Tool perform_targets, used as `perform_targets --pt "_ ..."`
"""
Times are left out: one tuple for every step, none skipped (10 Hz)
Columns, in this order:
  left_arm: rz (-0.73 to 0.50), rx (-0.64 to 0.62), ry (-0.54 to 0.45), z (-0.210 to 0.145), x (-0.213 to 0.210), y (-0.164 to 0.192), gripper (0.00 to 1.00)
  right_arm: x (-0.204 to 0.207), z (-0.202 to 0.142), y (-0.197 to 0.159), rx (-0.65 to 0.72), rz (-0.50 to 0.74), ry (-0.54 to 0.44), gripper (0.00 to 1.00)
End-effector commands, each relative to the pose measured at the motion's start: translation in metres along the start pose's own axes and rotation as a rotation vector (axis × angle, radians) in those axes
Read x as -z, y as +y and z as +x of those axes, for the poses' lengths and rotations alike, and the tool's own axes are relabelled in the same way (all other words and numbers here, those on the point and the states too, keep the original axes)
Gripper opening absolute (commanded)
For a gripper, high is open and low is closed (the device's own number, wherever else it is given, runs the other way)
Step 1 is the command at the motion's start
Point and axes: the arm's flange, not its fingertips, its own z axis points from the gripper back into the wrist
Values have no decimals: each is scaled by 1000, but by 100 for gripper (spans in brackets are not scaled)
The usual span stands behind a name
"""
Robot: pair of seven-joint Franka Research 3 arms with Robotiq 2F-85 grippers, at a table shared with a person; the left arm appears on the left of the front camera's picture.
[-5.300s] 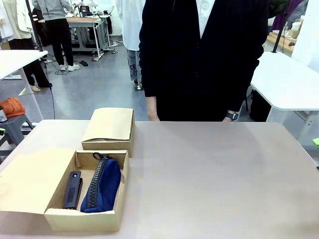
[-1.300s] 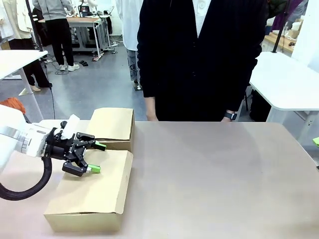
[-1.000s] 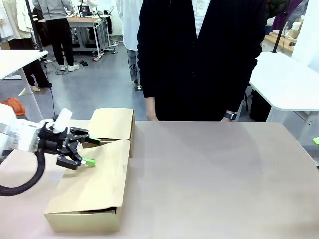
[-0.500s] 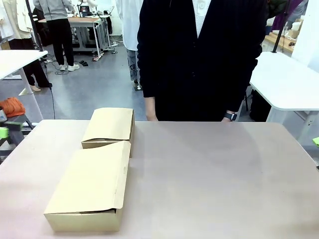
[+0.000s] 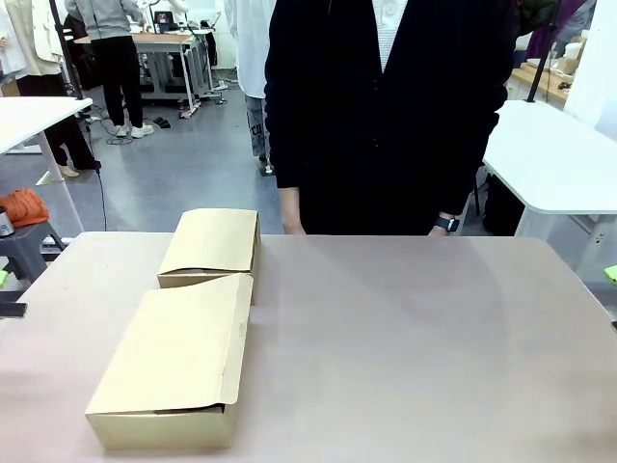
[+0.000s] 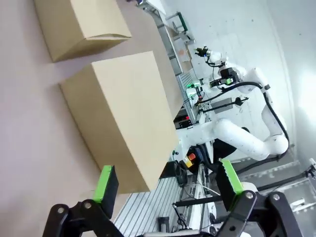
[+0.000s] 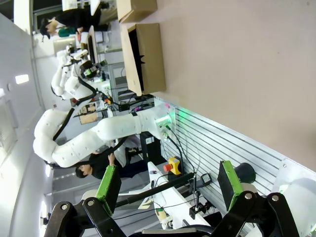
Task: Place items inside the box.
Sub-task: Close the lid of the Mailer Box closest to the robot.
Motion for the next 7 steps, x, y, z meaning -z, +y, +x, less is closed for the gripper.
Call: perform_targets --pt "18 136 12 0 -2 -31 100 -1 1 3 2 13 -7 100" --pt "18 136 12 0 -2 -31 100 -1 1 3 2 13 -7 100" --pt "18 136 12 0 -2 -31 100 -1 1 3 2 13 -7 100" --pt "18 136 12 0 -2 -31 100 -1 1 3 2 13 -7 100" --pt "18 136 12 0 -2 -31 100 -1 1 3 2 13 -7 100" --pt "18 136 12 0 -2 -31 100 -1 1 3 2 13 -7 100" --pt "18 136 12 0 -2 -31 100 -1 1 3 2 13 -7 100"
